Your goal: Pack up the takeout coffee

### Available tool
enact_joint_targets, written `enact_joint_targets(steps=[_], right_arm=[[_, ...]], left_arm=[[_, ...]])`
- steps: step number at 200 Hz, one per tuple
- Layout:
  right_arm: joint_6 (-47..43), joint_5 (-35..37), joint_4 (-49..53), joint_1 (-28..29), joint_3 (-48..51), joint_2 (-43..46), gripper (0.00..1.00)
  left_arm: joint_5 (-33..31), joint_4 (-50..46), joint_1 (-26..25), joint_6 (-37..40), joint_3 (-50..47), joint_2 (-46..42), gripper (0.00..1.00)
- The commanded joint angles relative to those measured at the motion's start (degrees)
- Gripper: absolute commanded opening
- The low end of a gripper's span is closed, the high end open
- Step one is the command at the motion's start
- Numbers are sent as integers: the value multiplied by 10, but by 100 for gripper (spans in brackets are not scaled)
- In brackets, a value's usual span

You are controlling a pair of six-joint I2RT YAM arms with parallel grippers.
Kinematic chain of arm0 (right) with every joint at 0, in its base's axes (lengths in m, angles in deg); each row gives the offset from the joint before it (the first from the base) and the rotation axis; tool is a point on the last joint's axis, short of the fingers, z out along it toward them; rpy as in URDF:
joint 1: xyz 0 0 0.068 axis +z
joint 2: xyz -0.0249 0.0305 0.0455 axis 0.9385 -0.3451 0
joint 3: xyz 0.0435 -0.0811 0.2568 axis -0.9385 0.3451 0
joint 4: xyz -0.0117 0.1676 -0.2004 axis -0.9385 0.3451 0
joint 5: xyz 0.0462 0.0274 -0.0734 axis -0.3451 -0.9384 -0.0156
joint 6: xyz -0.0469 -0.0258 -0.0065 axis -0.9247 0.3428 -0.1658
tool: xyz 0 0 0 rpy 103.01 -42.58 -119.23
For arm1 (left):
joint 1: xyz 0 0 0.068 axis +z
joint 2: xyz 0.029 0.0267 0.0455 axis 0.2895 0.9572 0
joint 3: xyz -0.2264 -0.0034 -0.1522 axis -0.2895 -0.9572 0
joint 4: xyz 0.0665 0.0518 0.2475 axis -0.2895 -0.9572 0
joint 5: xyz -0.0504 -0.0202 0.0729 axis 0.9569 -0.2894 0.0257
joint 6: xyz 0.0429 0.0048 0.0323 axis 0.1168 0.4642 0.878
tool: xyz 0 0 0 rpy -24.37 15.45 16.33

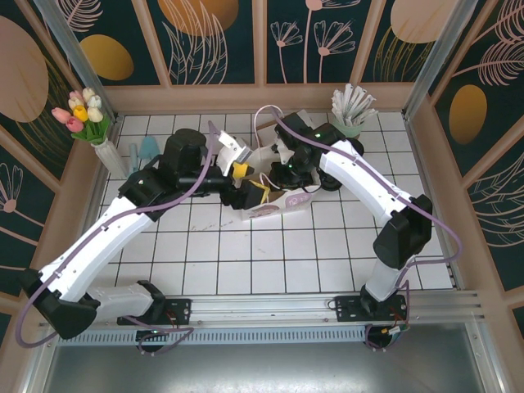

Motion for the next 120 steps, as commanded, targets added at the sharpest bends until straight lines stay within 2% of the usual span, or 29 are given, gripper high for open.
enact_joint_targets(steps=[1, 19, 33, 45, 62, 90, 120], right_arm=[[14, 20, 2, -2, -1, -1, 28], [14, 20, 0, -2, 0, -1, 28], [13, 21, -1, -3, -1, -2, 28], [14, 21, -4, -2, -1, -1, 28], [19, 22, -9, -3, 2, -2, 28], [29, 12, -20, -5, 12, -2, 28], [35, -12, -30, -11, 11, -4, 28]], left_arm=[[-8, 9, -7, -23, 6, 12, 80], [-4, 6, -10, -29, 12, 21, 73], [9, 15, -12, -33, 13, 22, 57], [20, 28, -13, -31, 10, 19, 38], [37, 44, -17, -17, 2, 7, 0], [111, 34, -38, 54, -9, -12, 0], [133, -20, -45, 135, -6, -11, 0]])
